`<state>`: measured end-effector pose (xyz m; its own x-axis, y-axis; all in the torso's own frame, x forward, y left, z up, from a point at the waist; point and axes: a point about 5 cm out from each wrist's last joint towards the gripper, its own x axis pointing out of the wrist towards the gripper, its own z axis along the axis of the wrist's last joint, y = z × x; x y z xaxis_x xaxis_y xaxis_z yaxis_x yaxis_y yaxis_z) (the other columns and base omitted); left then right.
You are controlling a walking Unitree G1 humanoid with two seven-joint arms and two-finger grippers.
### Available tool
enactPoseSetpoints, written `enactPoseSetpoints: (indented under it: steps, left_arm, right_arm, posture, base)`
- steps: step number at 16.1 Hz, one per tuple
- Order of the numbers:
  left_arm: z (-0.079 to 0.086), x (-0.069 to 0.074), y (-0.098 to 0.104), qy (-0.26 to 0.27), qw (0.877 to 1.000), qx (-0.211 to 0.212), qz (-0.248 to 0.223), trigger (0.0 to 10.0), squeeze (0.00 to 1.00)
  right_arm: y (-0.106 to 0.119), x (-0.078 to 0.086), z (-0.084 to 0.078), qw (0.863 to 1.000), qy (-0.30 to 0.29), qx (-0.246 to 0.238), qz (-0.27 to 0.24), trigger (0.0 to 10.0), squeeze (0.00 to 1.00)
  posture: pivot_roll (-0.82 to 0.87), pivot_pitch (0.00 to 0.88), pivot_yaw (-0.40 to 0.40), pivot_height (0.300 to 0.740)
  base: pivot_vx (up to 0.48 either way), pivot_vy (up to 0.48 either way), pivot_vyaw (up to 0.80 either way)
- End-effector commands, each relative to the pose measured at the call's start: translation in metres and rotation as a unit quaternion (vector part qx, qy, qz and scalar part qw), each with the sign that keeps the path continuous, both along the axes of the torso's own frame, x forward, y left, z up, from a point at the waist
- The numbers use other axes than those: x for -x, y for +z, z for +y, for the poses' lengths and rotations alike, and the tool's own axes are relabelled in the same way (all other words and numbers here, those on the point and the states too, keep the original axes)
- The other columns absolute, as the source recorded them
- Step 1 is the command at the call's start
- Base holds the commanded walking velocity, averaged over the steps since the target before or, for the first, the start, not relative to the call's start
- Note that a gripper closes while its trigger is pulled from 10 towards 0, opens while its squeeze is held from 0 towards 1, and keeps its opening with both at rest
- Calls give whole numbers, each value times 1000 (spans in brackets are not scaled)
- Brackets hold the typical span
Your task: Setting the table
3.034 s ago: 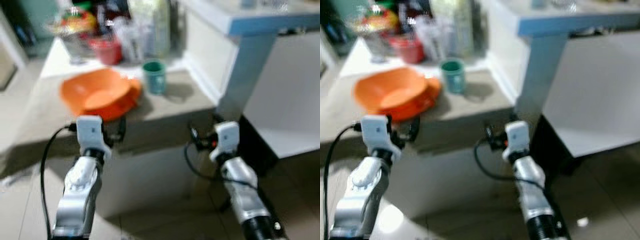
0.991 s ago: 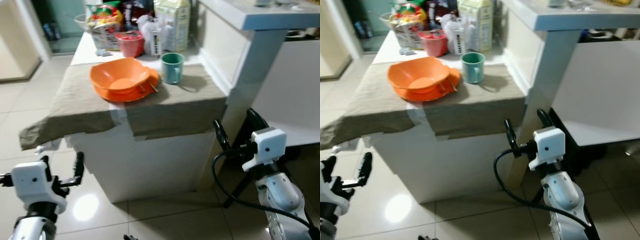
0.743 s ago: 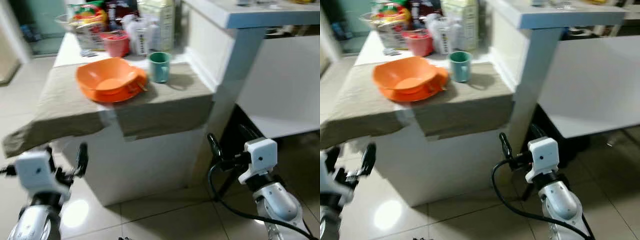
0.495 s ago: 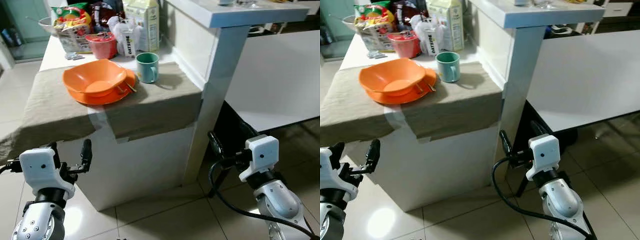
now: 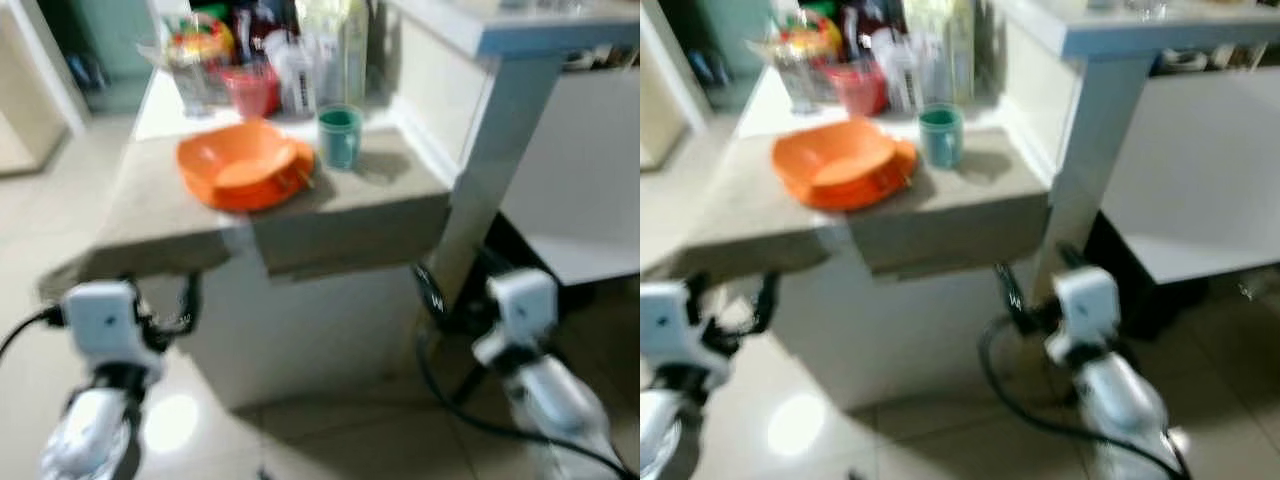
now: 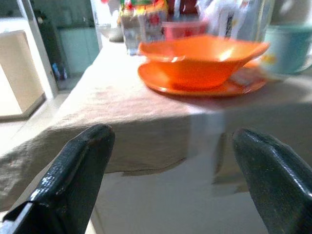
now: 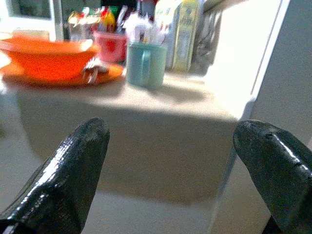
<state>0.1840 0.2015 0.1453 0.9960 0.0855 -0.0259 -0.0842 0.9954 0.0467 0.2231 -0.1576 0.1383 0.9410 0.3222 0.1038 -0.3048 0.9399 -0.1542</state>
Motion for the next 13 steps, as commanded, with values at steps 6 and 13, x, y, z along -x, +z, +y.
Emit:
enactPoseSetpoints:
  steps: [6, 13]
  left_arm:
    - [-12, -11, 7, -30, 999, -9, -17, 10000, 0]
    - [-3, -15, 22, 37, 998, -19, -36, 10000, 0]
  right_arm:
    - [0, -1, -2, 1000, -22, 4, 2, 10000, 0]
    - [0, -3, 1, 1000, -17, 4, 2, 10000, 0]
  posture:
    - [-129, 0, 81, 740]
    - [-123, 0, 72, 740]
  base:
    - [456, 0, 0]
    - [326, 0, 0]
